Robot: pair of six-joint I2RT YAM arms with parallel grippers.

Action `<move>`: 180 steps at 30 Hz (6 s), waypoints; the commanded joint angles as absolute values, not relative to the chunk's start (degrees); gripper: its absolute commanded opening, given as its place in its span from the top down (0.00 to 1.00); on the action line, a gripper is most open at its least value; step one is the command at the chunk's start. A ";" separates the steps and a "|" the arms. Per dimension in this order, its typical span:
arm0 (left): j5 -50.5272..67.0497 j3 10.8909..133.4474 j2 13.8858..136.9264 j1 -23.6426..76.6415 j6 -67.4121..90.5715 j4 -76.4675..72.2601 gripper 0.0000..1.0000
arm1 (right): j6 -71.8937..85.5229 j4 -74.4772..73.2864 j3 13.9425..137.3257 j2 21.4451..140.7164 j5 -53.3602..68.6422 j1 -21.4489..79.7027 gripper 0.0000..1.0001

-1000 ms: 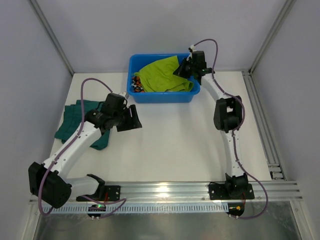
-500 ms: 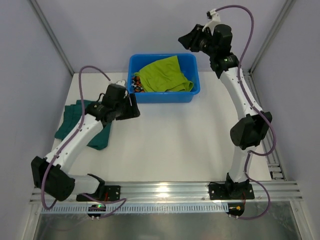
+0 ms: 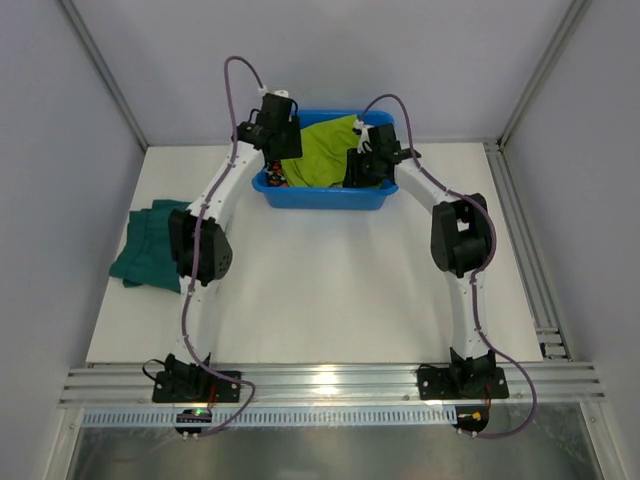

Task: Fold and stack the shorts
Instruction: Move the bin to the corner of the board, then pick up the shorts from the bin, then place the shorts at the center of the board, then flatten out the shorts at the center of the board.

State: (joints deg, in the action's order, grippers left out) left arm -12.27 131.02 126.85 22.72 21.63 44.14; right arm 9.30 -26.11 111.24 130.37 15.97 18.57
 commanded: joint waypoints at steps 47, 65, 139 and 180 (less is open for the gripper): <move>13.09 117.79 82.99 23.73 29.27 36.74 1.00 | 26.37 -28.66 86.57 104.84 -14.42 15.03 0.29; 33.93 94.95 74.53 31.54 36.05 30.41 1.00 | 36.65 -23.03 105.45 122.07 -8.80 7.56 0.96; 12.17 56.95 67.23 33.22 36.49 30.67 0.43 | 34.10 -34.98 38.05 40.85 -22.92 49.66 0.34; 44.72 84.19 107.75 30.68 3.52 37.00 0.32 | 42.20 -26.54 51.33 80.25 -10.11 26.63 0.65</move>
